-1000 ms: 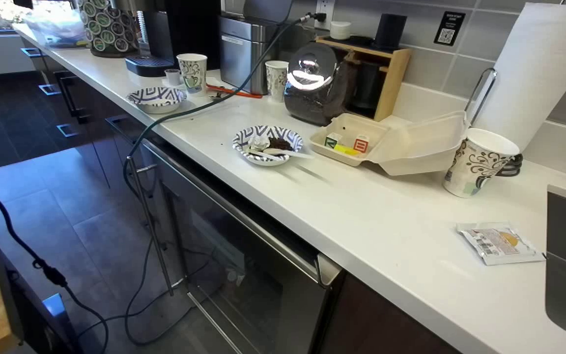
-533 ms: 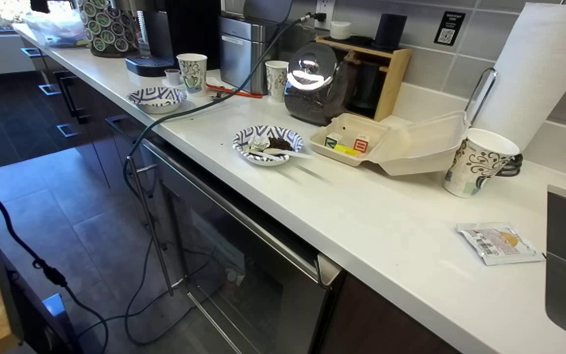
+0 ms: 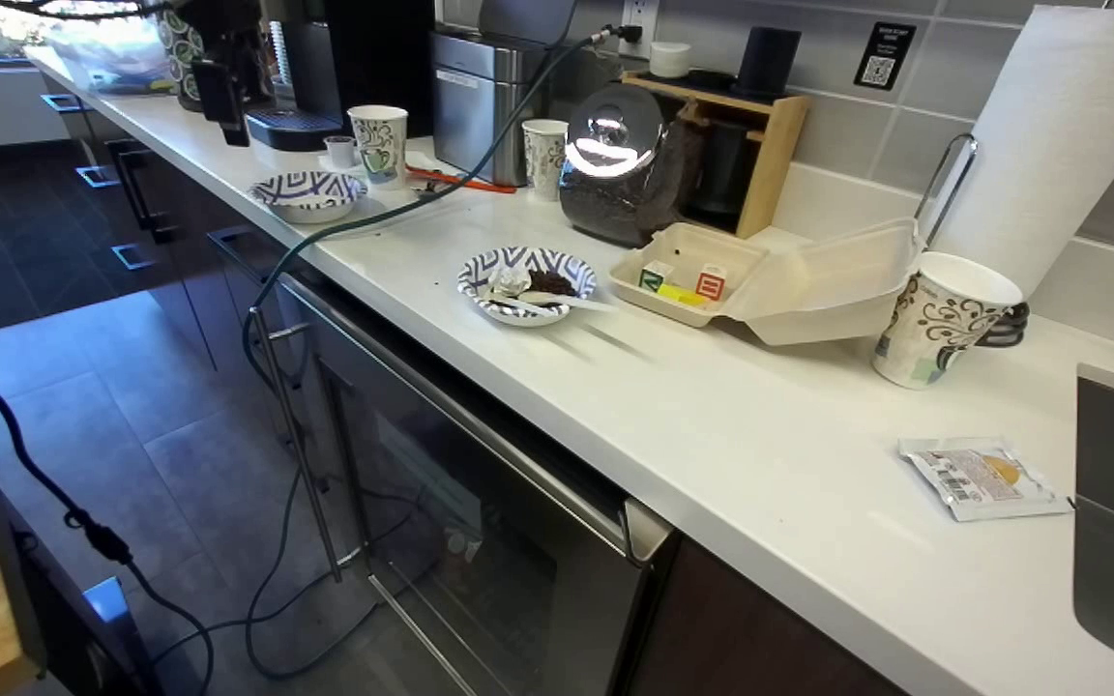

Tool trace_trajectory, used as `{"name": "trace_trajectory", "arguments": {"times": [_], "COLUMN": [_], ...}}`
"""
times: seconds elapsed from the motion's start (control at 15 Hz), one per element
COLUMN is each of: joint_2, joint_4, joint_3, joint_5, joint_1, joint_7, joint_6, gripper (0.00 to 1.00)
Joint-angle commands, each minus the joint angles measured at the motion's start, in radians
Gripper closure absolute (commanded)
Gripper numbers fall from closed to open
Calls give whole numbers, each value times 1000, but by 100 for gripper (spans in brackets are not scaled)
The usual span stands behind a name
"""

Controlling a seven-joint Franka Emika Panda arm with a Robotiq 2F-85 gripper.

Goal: Move the bowl to the right then take lid off of the jar of beans

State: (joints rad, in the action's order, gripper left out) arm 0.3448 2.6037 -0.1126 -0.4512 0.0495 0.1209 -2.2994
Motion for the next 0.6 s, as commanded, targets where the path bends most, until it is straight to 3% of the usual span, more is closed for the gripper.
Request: {"name": "trace_trajectory", "arguments": {"times": [0.0, 0.2, 0.53], "joint_2": [-29, -72, -183], "joint_4": [-1, -11, -33], "joint_3": [5, 10, -55], "joint_5": [-11, -17, -306], "joint_1": [-2, -6, -45], "joint_7": [-1, -1, -283], "joint_6": [-21, -30, -86], "gripper": [0, 0, 0]}}
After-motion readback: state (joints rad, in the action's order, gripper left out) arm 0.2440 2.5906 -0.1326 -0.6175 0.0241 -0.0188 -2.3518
